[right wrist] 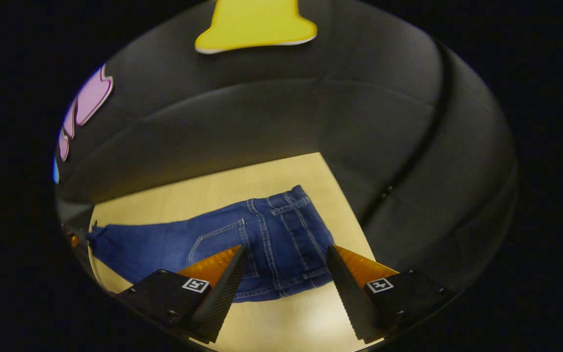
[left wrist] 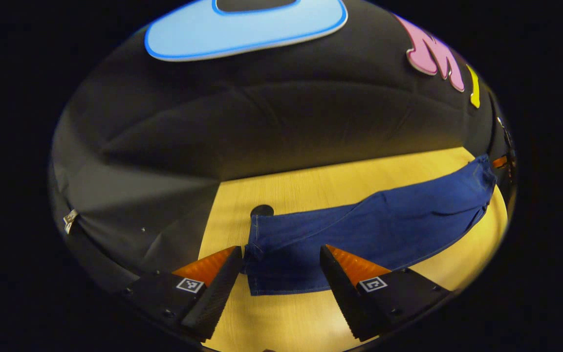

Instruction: Grasp the waist and the cuffs of the jeans and fold them to make the two legs overlap; first hold the waist and fold one-third of the jeans toward the cuffs, then hold the cuffs and fold the remaining one-third in the same direction to finish folding.

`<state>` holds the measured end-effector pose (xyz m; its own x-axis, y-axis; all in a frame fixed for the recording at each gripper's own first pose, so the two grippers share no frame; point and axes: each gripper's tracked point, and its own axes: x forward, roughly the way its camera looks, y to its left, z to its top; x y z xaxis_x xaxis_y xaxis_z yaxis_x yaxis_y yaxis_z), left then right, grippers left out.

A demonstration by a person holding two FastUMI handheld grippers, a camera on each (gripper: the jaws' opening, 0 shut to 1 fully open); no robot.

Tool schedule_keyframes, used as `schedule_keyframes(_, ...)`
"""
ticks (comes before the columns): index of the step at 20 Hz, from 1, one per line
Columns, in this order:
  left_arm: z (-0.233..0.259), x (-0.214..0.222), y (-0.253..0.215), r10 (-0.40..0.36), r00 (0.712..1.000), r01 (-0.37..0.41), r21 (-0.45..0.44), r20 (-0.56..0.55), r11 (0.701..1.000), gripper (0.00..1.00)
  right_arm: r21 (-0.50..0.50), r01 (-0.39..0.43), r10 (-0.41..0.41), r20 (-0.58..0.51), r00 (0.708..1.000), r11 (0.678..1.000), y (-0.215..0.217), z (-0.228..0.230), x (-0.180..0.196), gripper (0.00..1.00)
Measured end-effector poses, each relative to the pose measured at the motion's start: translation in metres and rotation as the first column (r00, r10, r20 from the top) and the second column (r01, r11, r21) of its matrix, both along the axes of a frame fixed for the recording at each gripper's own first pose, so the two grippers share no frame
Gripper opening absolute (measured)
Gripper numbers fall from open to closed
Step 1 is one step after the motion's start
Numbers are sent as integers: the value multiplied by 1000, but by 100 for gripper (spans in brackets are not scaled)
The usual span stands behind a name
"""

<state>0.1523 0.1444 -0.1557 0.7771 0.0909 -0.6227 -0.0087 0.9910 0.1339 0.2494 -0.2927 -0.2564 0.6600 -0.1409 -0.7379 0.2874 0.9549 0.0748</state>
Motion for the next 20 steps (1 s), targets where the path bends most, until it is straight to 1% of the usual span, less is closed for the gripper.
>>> schedule_keyframes(2, 31, -27, -20, 17, 998, -17, -3, 65, 1000, 99, -25, 81, -80, 49, 996, 996, -14, 10, -12, 100)
schedule_keyframes(3, 44, -39, -33, 16, 996, -15, -13, 90, 1000, 99, -13, 128, -127, 63, 990, 992, -21, 7, -17, 99)
schedule_keyframes(4, 57, -51, -50, 15, 993, -12, -26, 115, 1000, 99, 21, 182, -183, 74, 980, 983, -25, 0, -18, 99)
schedule_keyframes(6, 72, -72, -80, 8, 989, 1, -64, 144, 998, 99, 97, 295, -302, 66, 951, 950, -33, -24, -25, 98)
schedule_keyframes(7, 77, -80, -95, -6, 989, 18, -77, 150, 997, 99, 118, 340, -347, 53, 936, 933, -39, -41, -28, 98)
schedule_keyframes(8, 80, -89, -107, -18, 988, 29, -72, 155, 997, 99, 126, 367, -375, 46, 926, 922, -43, -53, -30, 99)
schedule_keyframes(10, 86, -101, -129, -45, 987, 54, -54, 151, 997, 99, 144, 389, -399, 48, 916, 910, -49, -63, -29, 98)
schedule_keyframes(14, 83, -106, -170, -88, 988, 99, -85, 130, 991, 99, 162, 390, -404, 62, 913, 907, -46, -79, -16, 98)
schedule_keyframes(15, 82, -104, -176, -90, 987, 102, -89, 130, 991, 99, 167, 388, -403, 62, 913, 906, -43, -80, -15, 98)
schedule_keyframes(18, 77, -97, -186, -63, 989, 80, -124, 134, 989, 99, 131, 381, -394, 93, 915, 915, -41, -82, -10, 98)
schedule_keyframes(19, 74, -96, -187, -50, 990, 68, -138, 129, 988, 99, 132, 375, -388, 87, 918, 917, -40, -87, -8, 95)
schedule_keyframes(20, 70, -95, -187, -41, 991, 61, -151, 127, 987, 99, 142, 374, -388, 88, 917, 916, -33, -87, -6, 76)
